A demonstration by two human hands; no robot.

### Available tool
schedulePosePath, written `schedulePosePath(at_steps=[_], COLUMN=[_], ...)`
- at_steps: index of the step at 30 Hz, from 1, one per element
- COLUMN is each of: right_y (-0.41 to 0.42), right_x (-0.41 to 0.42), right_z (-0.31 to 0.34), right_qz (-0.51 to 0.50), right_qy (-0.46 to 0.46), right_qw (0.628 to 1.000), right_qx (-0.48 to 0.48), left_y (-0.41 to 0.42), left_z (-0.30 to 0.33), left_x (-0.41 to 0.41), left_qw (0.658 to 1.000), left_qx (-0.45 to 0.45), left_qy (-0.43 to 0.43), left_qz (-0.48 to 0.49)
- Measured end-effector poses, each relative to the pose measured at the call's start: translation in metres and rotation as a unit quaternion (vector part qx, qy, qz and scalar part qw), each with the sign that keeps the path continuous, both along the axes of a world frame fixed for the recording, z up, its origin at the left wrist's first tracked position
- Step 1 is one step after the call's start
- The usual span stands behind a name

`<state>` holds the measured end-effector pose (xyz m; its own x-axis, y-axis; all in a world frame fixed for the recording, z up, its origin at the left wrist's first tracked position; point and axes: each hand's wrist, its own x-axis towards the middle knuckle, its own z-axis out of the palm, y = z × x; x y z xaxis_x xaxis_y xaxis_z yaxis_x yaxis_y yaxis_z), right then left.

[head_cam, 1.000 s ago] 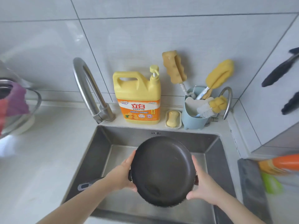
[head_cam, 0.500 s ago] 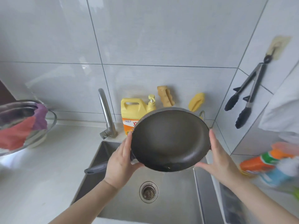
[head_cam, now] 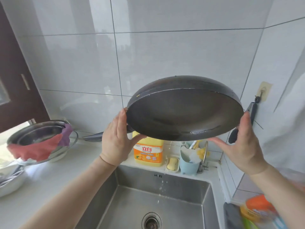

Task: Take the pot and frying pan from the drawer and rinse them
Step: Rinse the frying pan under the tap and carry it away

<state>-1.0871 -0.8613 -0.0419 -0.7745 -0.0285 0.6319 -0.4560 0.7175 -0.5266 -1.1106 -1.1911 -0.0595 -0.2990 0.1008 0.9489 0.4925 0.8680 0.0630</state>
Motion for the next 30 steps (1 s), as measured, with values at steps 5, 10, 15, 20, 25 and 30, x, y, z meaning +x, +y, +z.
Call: schedulePosePath(at_steps=[5,10,15,20,25,30], right_y=[0.012,0.029,0.034,0.037,0.039,0.034], right_x=[-0.014,-0.03,-0.03,-0.035,-0.036,-0.023], right_z=[0.028,0.023,0.016,-0.007,-0.038,-0.062], right_qz=[0.0,0.021,0.048,0.1,0.152,0.193], right_qy=[0.117,0.233,0.217,0.008,-0.253,-0.407], right_qw=[0.992,0.968,0.972,0.993,0.955,0.893], right_qx=[0.045,0.085,0.08,0.065,0.038,0.006], left_y=[0.013,0.026,0.034,0.037,0.021,0.009], left_z=[0.029,0.037,0.027,0.001,-0.038,-0.057], left_x=[0.004,0.008,0.005,-0.003,-0.014,-0.024], left_qw=[0.999,0.999,0.998,0.979,0.856,0.704], left_qx=[-0.024,-0.031,-0.027,-0.019,0.009,-0.067], left_qy=[0.023,0.005,-0.036,-0.204,-0.511,-0.695], left_qz=[0.02,0.038,0.041,0.013,-0.081,-0.126])
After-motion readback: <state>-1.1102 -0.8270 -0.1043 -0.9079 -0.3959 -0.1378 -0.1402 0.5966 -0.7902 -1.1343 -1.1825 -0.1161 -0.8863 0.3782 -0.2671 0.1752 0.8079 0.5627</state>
